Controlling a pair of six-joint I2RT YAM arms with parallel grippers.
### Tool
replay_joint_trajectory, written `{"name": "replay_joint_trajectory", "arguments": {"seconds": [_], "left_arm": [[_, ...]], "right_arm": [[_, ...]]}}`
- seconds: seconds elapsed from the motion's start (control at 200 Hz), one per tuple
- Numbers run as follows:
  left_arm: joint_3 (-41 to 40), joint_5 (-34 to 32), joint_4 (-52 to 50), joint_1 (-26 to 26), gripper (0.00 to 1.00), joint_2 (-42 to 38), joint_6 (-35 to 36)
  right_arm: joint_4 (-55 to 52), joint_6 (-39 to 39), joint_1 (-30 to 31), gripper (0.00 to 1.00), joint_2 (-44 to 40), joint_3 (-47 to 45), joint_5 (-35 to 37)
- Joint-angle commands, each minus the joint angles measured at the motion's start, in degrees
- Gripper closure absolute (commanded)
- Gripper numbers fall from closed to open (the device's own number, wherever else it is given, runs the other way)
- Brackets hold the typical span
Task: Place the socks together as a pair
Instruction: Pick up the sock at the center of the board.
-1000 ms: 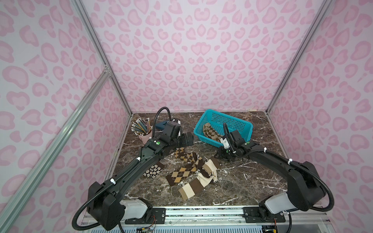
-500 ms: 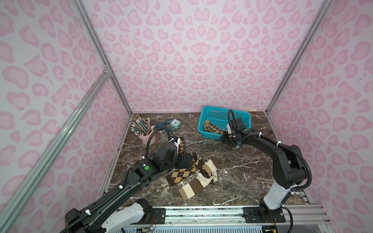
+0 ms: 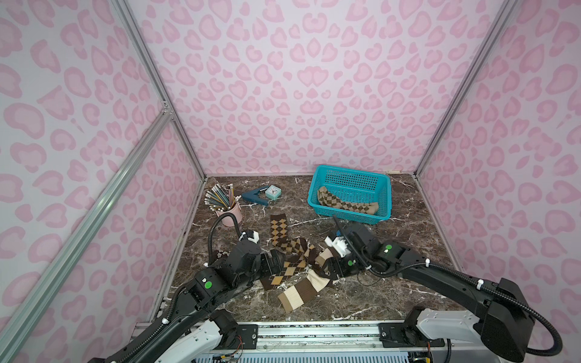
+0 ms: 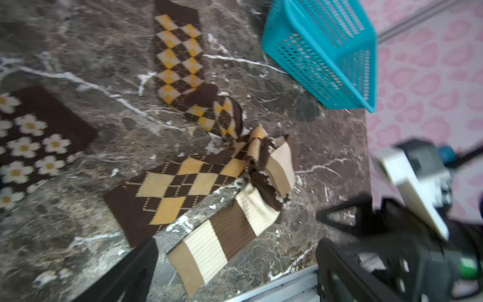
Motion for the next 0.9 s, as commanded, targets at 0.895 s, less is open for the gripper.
{"name": "replay_joint_trajectory", "arguments": {"seconds": [0.895], "left_arm": [[1.5,0.9,-11.3,22.5,0.02,-4.5,13.9]], "right_arm": [[-14.5,11.7,28.1,0.50,44.3,35.8,29.0]]}}
